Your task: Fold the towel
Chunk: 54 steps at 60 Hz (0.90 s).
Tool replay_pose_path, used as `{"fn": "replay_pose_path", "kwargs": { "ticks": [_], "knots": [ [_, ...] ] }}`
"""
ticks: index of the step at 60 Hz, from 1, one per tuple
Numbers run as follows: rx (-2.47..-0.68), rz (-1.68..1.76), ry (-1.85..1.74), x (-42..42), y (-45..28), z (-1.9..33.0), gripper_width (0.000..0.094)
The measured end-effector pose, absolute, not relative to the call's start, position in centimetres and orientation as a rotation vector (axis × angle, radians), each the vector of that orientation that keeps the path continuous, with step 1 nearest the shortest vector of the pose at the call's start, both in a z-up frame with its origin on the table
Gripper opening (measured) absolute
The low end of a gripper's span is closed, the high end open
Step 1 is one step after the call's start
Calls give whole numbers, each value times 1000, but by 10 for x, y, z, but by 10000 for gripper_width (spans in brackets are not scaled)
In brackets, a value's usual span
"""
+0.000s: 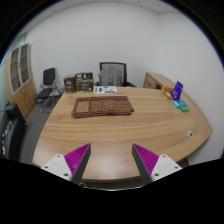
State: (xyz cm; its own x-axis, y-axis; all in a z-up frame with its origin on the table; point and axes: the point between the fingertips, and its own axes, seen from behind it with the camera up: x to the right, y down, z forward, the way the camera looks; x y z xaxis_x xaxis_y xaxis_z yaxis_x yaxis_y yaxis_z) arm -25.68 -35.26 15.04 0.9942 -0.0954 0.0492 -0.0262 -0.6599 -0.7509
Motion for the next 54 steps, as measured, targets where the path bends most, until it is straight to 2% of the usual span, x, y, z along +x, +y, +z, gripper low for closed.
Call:
{"fn": "replay_pose_path", "kwargs": {
  "ticks": [7, 20, 32, 41, 46, 54],
  "knots": [
    [-2299, -41, 24, -324, -302, 123, 859],
    [-2261, 34, -34, -421, -174, 95, 863],
    [-2265, -53, -74, -434, -62, 53, 862],
    [-2302, -110, -74, -428, -6, 20, 857],
    [-2333, -103, -85, -431, 9, 2, 820],
    [-2331, -106, -75, -432, 19, -5, 669]
  ]
}}
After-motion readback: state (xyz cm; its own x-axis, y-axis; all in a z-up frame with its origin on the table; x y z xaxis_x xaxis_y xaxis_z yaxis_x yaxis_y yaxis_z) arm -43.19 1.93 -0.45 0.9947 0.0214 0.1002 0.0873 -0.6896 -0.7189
